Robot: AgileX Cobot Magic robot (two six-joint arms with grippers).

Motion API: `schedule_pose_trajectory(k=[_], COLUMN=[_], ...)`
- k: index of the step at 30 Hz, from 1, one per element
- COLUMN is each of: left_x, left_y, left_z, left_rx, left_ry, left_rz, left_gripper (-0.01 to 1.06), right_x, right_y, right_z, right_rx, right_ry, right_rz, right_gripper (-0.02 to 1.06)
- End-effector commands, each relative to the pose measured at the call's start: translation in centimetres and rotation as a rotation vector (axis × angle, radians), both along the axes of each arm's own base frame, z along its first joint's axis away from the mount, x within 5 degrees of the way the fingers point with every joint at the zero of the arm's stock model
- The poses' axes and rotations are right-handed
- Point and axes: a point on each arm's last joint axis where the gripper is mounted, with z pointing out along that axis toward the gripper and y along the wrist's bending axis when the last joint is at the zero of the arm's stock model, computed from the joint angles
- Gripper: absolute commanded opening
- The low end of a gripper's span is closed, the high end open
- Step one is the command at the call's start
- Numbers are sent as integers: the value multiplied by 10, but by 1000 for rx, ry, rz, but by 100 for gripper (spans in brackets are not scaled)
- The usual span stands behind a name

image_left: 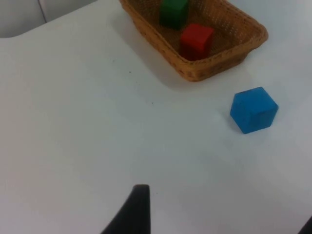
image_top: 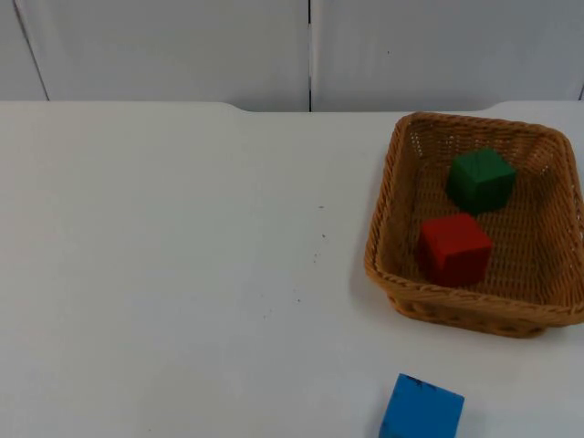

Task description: Pick up one cube with each hand and place exactly two cubes into the same basket, leaving the remaining cube outside.

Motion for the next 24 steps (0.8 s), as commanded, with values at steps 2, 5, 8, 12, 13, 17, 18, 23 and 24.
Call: schedule_pose_trajectory(k=[2, 5, 8, 12, 13, 17, 18, 23, 24], left_x=[0, 0, 0, 0, 0, 0, 0, 0, 0], left_y=[-1, -1, -1, -2, -2, -2, -2, -2, -2], left_z=[0, 0, 0, 0, 0, 0, 0, 0, 0], left_rx=[-12, -12, -12, -11, -11, -11, -11, -11, -11], left_ry=[-6, -6, -6, -7, -7, -7, -7, -8, -8], left_rz=[60, 147, 197, 285, 305, 348, 366, 430, 444], left_gripper=[105, 105, 105, 105, 105, 105, 105, 105, 105], right_x=[0, 0, 0, 0, 0, 0, 0, 0, 0], right_y=[1, 1, 1, 1, 1, 1, 1, 1, 1], right_z=[-1, -1, -1, -1, -1, -1, -1, -1, -1], right_rx=[5, 5, 5, 5, 5, 5, 5, 5, 5], right_ry=[-6, -6, -6, -6, -6, -6, -6, -6, -6], right_rz=[-2, -2, -2, -2, -2, -2, -2, -2, -2], right_gripper=[105, 105, 105, 105, 105, 105, 105, 105, 105])
